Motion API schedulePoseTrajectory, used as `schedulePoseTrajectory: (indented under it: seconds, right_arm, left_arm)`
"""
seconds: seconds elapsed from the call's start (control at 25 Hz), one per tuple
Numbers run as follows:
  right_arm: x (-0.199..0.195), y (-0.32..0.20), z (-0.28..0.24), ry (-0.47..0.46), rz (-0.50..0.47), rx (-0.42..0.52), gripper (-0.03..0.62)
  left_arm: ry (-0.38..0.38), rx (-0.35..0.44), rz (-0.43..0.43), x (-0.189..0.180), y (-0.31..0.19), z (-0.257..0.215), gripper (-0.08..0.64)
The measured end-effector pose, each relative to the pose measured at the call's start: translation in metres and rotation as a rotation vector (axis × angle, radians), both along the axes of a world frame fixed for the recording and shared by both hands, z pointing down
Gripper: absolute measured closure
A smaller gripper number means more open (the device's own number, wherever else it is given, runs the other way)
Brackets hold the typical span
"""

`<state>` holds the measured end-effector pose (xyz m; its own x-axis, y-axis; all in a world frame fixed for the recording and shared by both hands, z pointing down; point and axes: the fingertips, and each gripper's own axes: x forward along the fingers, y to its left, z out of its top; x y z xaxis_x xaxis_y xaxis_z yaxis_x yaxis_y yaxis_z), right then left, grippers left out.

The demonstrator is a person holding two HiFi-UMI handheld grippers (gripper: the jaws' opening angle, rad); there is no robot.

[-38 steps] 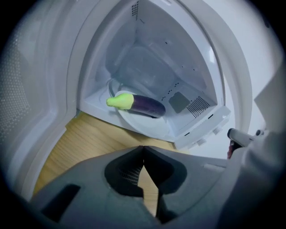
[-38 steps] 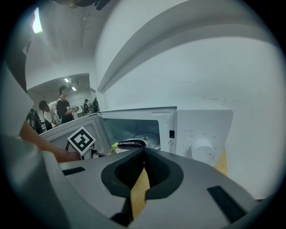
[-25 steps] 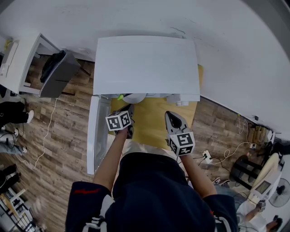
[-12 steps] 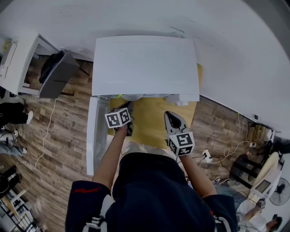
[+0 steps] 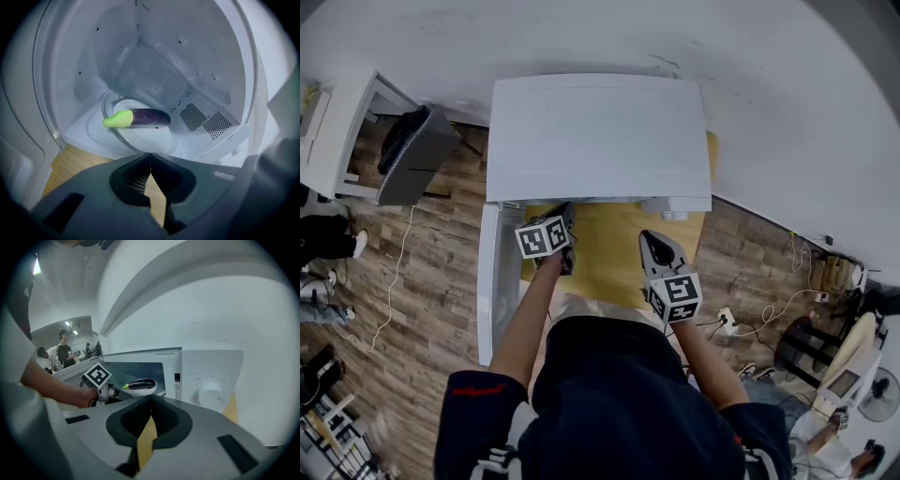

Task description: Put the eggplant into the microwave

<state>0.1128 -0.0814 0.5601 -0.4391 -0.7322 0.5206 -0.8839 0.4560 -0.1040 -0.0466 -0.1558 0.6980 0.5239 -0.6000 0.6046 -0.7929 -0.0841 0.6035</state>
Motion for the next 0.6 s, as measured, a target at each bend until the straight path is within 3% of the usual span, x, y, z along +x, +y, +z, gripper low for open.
schedulePoseTrajectory:
  seconds: [0.6]
  right_arm:
    - [-0.0034,-0.0032,0.0047,0.001,-0.007,-0.011,0.58]
  left_arm:
    - [-0.003,-0.001,0.019,0.003,-0.0048,0.0009,0.543]
